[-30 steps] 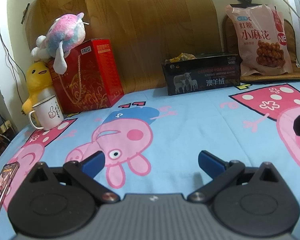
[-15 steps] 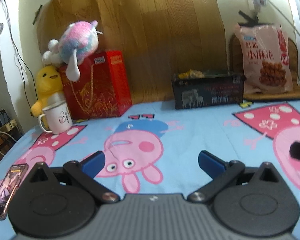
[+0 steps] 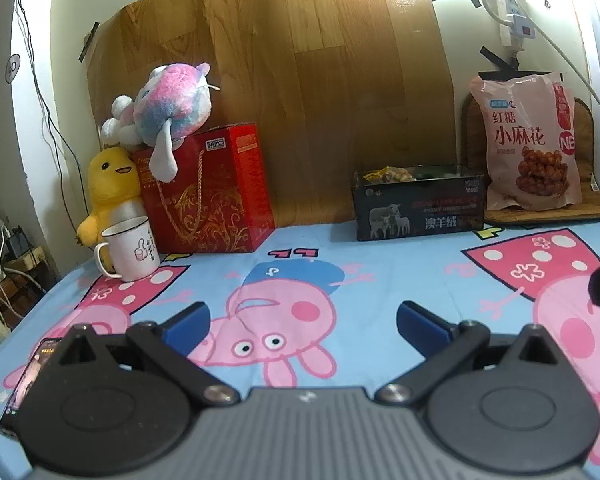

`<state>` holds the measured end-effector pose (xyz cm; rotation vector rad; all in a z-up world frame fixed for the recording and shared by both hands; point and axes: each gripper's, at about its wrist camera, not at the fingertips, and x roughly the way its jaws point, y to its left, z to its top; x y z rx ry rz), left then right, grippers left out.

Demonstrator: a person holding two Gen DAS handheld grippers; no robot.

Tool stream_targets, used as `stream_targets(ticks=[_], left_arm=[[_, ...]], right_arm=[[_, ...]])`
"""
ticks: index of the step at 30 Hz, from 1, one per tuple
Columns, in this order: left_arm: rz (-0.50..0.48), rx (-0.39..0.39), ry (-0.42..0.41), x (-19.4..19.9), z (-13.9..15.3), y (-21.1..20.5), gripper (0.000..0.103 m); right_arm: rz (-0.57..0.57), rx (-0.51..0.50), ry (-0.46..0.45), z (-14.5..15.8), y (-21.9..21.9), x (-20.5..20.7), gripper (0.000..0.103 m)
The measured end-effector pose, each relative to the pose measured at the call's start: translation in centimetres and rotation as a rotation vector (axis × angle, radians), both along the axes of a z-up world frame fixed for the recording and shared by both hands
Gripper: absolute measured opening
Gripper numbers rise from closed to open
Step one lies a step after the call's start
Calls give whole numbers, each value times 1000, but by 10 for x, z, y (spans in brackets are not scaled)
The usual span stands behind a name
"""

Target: Organize snacks

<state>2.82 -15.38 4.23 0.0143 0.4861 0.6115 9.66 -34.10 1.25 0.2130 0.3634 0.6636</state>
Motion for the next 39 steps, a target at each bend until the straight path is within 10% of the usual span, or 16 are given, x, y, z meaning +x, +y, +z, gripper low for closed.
stream_targets(ticks=[39], left_arm=[[-13,-13,115,10,-15,1,103]], right_arm=[[2,11,17,-6,-1,-1,103]])
